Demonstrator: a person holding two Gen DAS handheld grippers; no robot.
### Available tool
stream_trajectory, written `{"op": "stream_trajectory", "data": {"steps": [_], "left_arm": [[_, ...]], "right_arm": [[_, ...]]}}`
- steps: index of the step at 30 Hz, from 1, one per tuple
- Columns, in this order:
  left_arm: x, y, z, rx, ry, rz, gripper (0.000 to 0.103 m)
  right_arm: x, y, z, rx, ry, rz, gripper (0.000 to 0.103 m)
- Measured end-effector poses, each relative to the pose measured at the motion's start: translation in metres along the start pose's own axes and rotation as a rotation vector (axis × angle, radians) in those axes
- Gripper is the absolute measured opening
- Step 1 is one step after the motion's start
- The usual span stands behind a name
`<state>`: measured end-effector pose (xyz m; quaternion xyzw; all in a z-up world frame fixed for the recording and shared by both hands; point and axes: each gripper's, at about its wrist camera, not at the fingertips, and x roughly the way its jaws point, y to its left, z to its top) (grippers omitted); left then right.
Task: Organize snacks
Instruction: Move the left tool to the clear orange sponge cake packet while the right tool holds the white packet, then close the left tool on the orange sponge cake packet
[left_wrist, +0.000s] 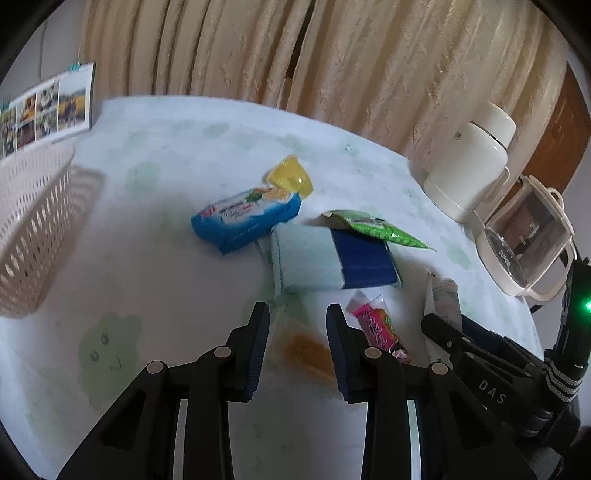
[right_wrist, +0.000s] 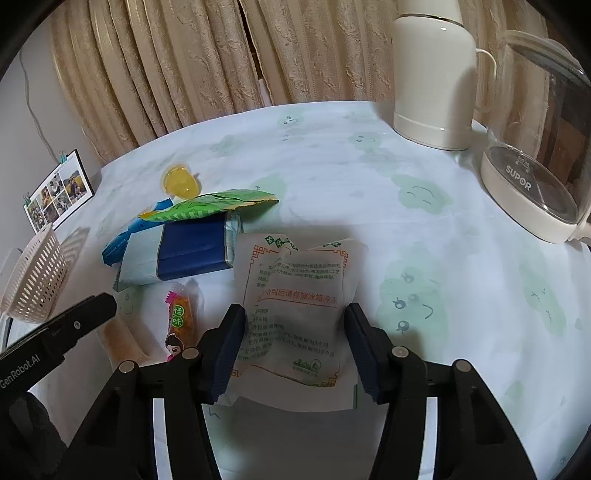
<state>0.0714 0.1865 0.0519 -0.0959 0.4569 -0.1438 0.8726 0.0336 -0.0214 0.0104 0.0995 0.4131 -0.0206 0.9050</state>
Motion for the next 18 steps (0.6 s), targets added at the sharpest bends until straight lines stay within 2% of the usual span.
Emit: {"op": "stream_trajectory", "data": {"steps": [2,6,8,13,18], "left_arm": [[0.002,0.002,-0.001,-0.020,0.019,-0.008,0.034],[0.007,0.003,-0.004,-0.061,0.047,-0.018,0.048],[0.009,0.001,-0.004,-0.070,0.053,-0.019,0.049],[0.014,-0.012,-0.006,-0.051,0.064,-0.001,0.055],[0.015,-0.020,-0.010,-0.004,0.057,0.035,0.056]], "right_arm": [[0.000,0.000,0.000,0.000,0.000,0.000,0.053],[-0.001,0.000,-0.001,-0.002,0.001,0.001,0.053],[-0.001,0.001,-0.001,-0.004,0.001,0.002,0.053],[-0.002,0.001,-0.002,-0.004,0.001,0.005,0.054],[-0.003,0.002,-0.003,-0.004,0.004,0.010,0.054]]}}
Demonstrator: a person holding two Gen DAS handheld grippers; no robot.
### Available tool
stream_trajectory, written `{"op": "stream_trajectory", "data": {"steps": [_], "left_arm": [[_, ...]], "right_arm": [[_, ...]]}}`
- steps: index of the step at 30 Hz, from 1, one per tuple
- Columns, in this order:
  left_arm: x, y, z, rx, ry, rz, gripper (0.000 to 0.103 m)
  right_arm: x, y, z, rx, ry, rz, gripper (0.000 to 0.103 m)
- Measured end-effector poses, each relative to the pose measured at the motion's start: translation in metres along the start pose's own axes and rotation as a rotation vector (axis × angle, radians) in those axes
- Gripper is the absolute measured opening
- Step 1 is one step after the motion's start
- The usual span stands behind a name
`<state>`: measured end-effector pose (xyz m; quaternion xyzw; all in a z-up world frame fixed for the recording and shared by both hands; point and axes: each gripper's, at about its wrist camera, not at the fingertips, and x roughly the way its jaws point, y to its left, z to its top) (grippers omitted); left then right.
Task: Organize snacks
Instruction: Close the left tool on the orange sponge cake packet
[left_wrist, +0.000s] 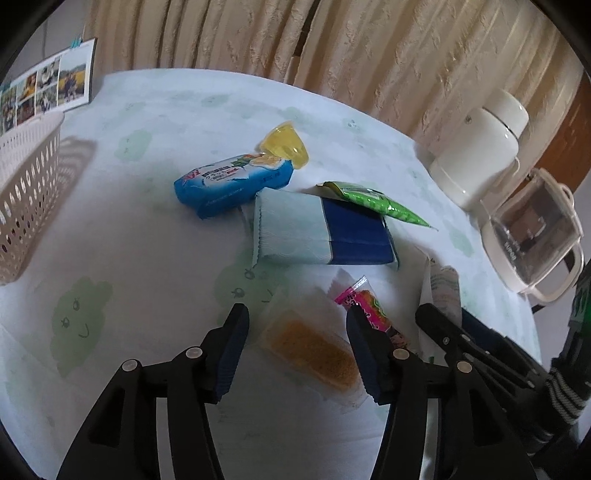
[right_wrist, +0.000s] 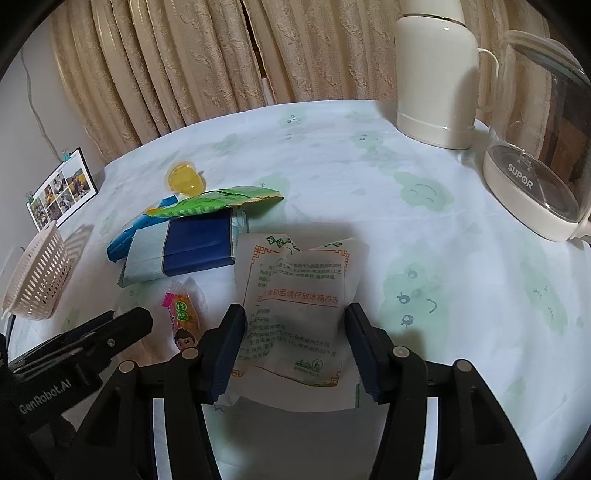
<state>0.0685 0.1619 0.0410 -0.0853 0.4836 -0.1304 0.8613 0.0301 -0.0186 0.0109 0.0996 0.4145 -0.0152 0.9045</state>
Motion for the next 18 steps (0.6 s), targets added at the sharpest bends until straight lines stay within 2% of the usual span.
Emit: {"op": "stream_trajectory", "data": {"steps": [11,18], "left_arm": [[-0.013,0.019,0.003,-0.007,0.017,0.036,0.058],[-0.019,0.014,-0.002,-0.035,0.032,-0.004,0.058]], "right_arm": [[-0.001,0.002,-0.002,0.001,0.001,0.002,0.054],[-0.001,0.001,-0.002,0.005,0.001,0.006,0.055]]}}
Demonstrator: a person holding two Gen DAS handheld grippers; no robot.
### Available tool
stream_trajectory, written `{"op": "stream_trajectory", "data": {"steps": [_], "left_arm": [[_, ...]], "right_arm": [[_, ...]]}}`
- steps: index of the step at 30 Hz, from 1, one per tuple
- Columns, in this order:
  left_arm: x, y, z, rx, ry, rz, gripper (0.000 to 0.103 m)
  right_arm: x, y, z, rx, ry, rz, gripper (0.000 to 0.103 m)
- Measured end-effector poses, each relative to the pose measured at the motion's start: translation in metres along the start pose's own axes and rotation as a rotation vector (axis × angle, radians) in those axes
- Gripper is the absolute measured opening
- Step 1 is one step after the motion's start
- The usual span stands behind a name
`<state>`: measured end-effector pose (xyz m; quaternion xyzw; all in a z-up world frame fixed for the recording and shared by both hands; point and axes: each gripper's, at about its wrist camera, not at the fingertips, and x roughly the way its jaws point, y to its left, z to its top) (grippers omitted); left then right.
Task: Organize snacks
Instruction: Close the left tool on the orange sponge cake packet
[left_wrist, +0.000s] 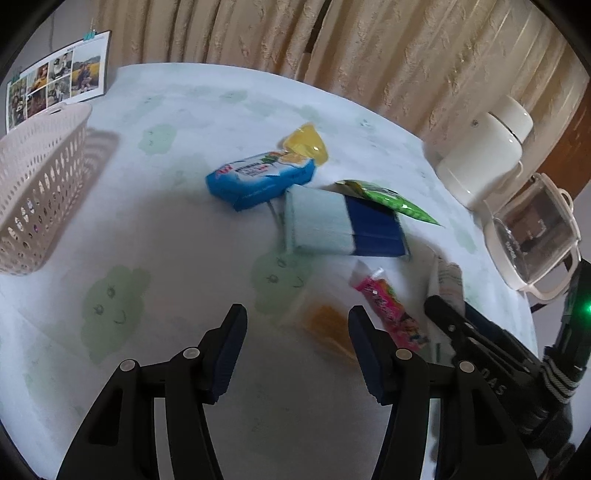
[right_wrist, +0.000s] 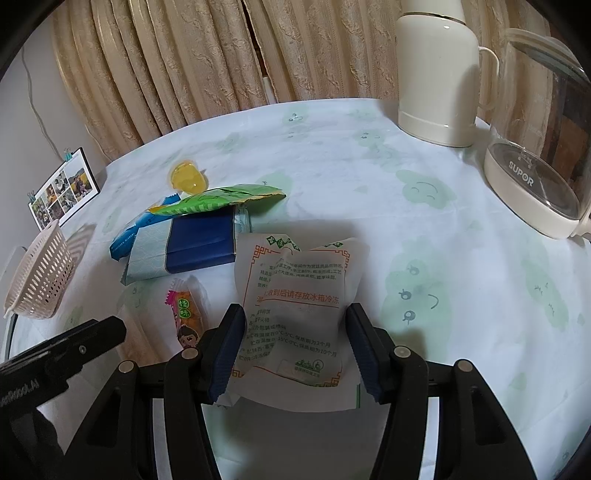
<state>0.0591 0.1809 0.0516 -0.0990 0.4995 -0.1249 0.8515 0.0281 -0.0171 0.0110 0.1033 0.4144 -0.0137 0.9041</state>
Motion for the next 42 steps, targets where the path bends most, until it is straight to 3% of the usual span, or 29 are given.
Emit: {"op": "stream_trajectory", "data": {"steps": [3,6,13,25,28,35,42], "left_arm": [[-0.001,-0.011,-0.001,0.000,-0.003,0.000,0.058],[0.002,-0.019,-0.003,-0.013,-0.003,0.024,0.071],[0.011,-0.027,-0.009,0.011,0.006,0.082,0.071],[-0.011,0.015,-0.017,0.066,0.005,0.168,0.079],[-0.015,0.022,-0.018,0.025,0.014,0.128,0.079],[-0.013,-0.009,-0.022,0.058,0.025,0.077,0.079],[0.000,-0.039,-0.017,0.062,0.000,0.104,0.079]], "right_arm": [[0.000,0.000,-0.001,0.006,0.001,0.006,0.055],[0.000,0.000,-0.001,0.010,0.003,0.010,0.055],[-0.001,-0.002,0.000,0.014,0.006,0.012,0.054],[-0.002,-0.006,0.000,0.028,0.010,0.024,0.055],[-0.001,-0.006,0.000,0.028,0.010,0.024,0.055],[-0.002,-0.009,0.001,0.047,0.016,0.037,0.055],[-0.004,-0.021,0.005,0.085,0.017,0.026,0.054]]}}
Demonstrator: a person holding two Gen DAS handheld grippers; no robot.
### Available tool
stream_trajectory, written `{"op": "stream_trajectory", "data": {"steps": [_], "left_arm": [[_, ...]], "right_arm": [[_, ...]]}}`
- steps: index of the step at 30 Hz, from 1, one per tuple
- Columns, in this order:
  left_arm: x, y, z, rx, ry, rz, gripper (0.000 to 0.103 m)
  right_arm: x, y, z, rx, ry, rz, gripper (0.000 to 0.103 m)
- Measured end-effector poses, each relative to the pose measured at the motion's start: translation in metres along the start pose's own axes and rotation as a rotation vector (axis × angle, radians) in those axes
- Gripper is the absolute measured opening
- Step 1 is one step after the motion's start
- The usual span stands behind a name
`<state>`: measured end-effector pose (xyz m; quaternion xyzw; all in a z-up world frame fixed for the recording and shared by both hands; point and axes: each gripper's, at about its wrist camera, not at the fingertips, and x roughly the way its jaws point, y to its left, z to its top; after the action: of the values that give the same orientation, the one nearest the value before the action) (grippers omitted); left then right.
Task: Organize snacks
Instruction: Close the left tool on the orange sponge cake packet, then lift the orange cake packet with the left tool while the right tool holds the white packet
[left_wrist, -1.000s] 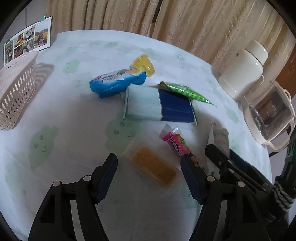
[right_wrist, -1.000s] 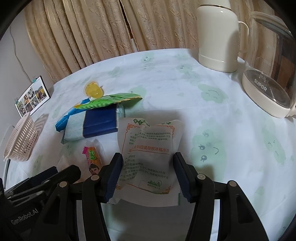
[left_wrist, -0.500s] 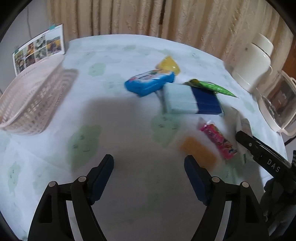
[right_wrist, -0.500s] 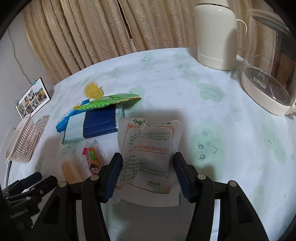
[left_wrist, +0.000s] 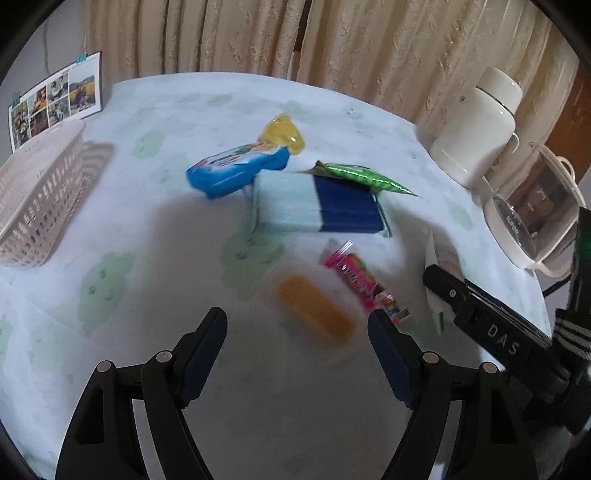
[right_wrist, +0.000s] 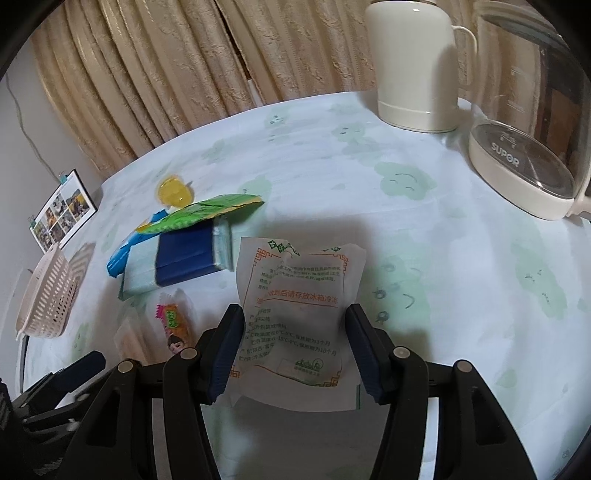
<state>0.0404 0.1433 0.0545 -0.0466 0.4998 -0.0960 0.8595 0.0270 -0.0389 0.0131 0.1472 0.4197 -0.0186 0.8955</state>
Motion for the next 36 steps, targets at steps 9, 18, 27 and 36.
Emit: {"op": "stream_trajectory", "data": {"steps": [9,18,27,36], "left_arm": [[0.010,0.002,-0.004,0.034,0.014,0.054,0.079],[-0.002,0.046,-0.008,-0.005,0.017,0.097,0.079],[-0.004,0.011,-0.004,0.184,-0.067,0.101,0.079],[0.008,0.009,-0.006,0.251,-0.078,0.043,0.039]], "right_arm": [[0.000,-0.004,0.001,0.010,0.001,0.000,0.054],[-0.001,-0.004,0.001,0.005,-0.001,-0.007,0.055],[-0.001,-0.004,0.001,0.002,-0.002,-0.009,0.055],[0.000,0.001,0.000,-0.031,-0.011,-0.021,0.052]]}}
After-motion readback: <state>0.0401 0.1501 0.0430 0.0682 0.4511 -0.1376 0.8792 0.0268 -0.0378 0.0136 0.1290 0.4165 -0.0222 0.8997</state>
